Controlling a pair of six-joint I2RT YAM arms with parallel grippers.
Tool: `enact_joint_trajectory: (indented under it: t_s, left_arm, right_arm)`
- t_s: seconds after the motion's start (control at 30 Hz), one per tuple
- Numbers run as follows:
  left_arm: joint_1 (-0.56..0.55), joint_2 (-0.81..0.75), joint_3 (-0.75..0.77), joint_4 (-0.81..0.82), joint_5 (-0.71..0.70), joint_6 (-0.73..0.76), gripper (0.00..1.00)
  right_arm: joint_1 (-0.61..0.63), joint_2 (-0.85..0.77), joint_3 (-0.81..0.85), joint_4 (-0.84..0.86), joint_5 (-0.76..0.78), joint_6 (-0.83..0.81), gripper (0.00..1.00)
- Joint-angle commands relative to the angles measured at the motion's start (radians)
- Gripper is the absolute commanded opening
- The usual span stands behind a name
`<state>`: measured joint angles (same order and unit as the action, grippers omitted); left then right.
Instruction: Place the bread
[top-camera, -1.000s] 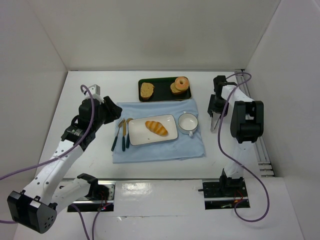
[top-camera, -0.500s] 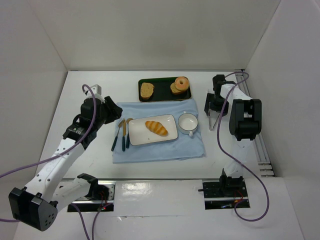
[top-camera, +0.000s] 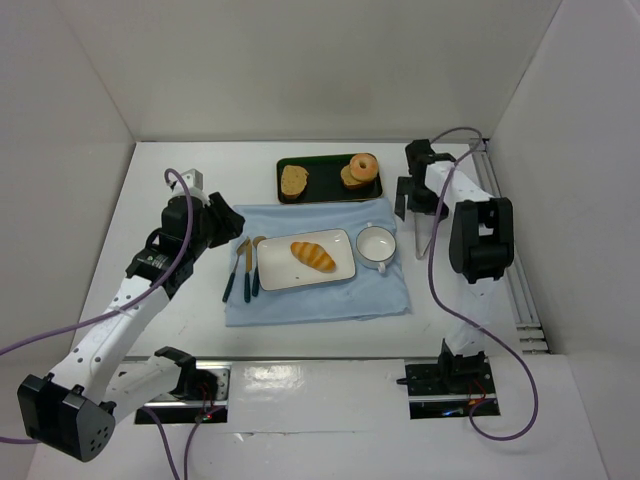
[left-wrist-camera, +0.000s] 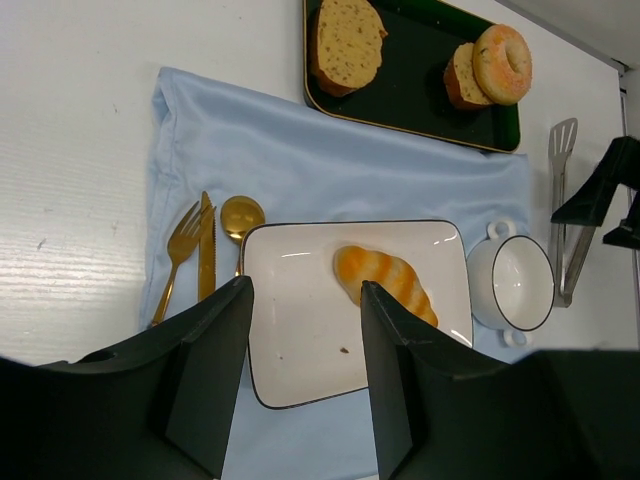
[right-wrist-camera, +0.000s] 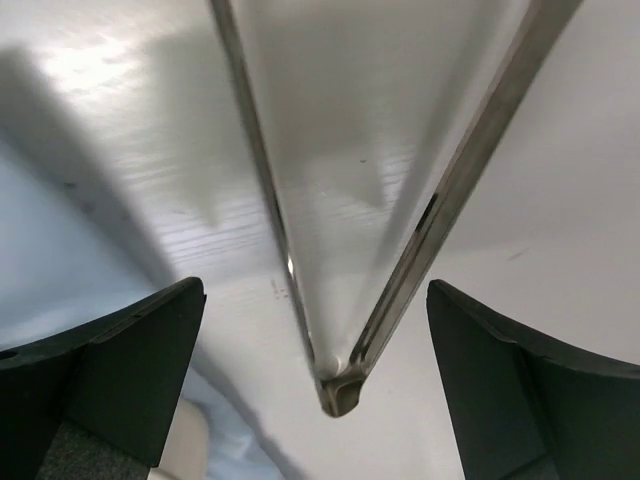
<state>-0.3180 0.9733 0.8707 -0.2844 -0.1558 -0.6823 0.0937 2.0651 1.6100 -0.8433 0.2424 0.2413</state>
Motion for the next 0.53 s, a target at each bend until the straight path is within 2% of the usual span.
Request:
enact_joint_trajectory:
  t_s: [0.0,0.23,0.37,0.5]
  left_arm:
    - [-0.004,0.001,0.030,0.027,-0.024,0.021,0.60]
    - [-0.004,0.010,0.030,0.027,-0.024,0.012,0.60]
    - [-0.004,0.010,0.039,0.036,-0.014,0.012,0.60]
    - [-0.004,0.019,0.039,0.036,-0.014,0.012,0.60]
  right_arm:
    - [0.052,-0.147,0.125,-0.026,0.170,0.044,0.99]
    - [0.115,-0.215,0.321,-0.105,0.284,0.079,1.00]
    - [0.164,-0.279,0.295,-0.079,0.293,0.079,1.00]
    - [0.269,-0.301,0.286,-0.077,0.353,0.090,1.00]
